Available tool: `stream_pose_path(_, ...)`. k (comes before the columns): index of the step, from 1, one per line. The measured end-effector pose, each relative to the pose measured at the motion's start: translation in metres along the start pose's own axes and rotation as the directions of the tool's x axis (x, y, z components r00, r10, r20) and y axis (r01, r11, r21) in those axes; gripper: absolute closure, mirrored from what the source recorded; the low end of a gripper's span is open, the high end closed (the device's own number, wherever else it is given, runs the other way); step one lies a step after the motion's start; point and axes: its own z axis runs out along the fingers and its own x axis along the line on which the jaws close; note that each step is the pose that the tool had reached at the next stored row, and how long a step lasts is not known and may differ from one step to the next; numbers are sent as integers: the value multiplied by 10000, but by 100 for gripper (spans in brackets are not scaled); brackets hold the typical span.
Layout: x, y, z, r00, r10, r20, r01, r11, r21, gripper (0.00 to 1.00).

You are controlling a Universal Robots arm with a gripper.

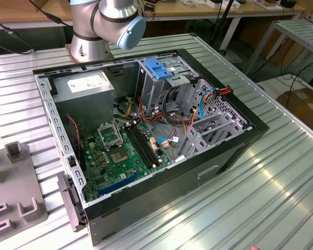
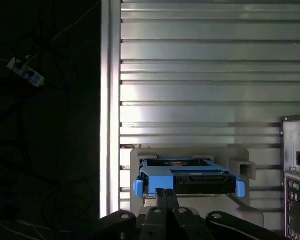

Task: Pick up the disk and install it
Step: 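Pick up the disk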

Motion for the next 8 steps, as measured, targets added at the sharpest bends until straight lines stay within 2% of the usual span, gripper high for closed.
stream_pose_path(4, 1, 0, 1, 9973, -736, -30, 736, 9973, -16, 89)
stream_pose_path(8, 5, 0, 0, 9893, -1457, -61, 1457, 9893, -32, 89)
